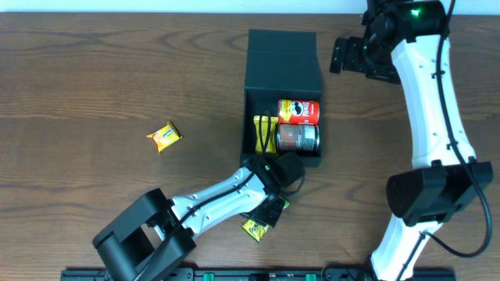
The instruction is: Pack container
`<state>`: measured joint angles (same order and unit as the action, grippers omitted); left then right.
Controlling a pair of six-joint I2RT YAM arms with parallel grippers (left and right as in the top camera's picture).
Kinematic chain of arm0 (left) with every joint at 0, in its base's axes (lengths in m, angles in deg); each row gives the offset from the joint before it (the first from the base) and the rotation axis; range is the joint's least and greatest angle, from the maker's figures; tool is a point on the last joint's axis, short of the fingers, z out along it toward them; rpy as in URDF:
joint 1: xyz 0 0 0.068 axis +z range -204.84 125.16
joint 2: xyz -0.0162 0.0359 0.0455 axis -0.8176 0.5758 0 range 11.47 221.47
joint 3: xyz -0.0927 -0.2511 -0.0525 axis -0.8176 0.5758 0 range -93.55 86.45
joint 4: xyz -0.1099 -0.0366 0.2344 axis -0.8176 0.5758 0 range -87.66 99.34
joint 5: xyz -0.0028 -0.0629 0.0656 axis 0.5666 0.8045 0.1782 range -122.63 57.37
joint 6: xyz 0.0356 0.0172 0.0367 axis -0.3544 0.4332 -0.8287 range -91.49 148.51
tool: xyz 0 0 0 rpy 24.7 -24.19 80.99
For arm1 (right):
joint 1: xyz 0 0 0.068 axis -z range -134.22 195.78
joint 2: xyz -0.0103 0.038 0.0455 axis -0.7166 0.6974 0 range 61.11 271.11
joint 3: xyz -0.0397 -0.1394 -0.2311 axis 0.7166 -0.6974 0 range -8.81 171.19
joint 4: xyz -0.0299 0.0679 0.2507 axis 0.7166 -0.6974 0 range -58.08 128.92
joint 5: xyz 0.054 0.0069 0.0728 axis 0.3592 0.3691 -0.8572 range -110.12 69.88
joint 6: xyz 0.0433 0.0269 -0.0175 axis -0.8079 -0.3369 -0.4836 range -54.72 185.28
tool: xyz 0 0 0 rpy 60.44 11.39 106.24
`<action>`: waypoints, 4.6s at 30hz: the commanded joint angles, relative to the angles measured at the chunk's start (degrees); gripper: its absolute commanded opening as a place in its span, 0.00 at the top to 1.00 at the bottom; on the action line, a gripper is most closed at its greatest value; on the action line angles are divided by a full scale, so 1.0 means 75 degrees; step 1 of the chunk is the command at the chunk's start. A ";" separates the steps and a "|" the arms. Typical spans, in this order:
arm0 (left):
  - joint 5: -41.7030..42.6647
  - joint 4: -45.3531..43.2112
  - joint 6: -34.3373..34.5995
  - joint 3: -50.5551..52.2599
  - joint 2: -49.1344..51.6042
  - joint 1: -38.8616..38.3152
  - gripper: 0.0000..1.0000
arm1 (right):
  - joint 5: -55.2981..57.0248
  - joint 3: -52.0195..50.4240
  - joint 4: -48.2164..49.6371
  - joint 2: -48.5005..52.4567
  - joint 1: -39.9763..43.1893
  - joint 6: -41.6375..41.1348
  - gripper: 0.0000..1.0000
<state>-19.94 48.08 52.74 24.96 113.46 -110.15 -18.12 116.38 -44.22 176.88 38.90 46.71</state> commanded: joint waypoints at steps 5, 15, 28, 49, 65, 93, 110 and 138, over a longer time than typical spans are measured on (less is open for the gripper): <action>-0.0178 -0.0137 0.0035 0.0090 -0.0114 -0.0029 0.89 | 0.0105 0.0096 0.0006 -0.0020 0.0076 0.0137 0.01; -0.0452 -0.0134 0.0099 0.0087 -0.0114 -0.0029 0.94 | 0.0102 0.0096 0.0117 -0.0020 0.0076 0.0134 0.01; -0.0583 0.0341 0.0262 -0.0277 -0.1014 0.0568 0.94 | -0.0020 0.0096 0.0224 -0.0020 0.0076 0.0079 0.01; -0.0895 -0.0128 0.0143 0.0181 -0.0705 0.0245 0.04 | -0.0067 0.0093 0.0329 -0.0020 0.0076 0.0082 0.01; -0.0096 -0.0772 0.0143 0.0181 0.0659 0.0213 0.20 | -0.0064 0.0093 0.0353 -0.0020 0.0079 0.0085 0.01; -0.0079 -0.0335 0.0146 0.0102 0.0347 0.0568 0.81 | -0.0067 0.0093 0.0399 -0.0020 0.0076 0.0082 0.01; -0.0169 0.0565 0.0152 -0.0102 -0.2495 0.1693 0.76 | -0.0070 0.0093 0.0632 -0.0020 0.0076 0.0082 0.01; -0.2349 0.3360 0.0667 -0.1638 -0.4176 0.2757 0.11 | -0.1052 -0.2454 -0.0565 -0.1361 -0.0108 0.0318 0.06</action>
<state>-34.50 72.82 57.48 13.61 84.65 -90.28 -24.44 101.45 -48.76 172.92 39.34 48.07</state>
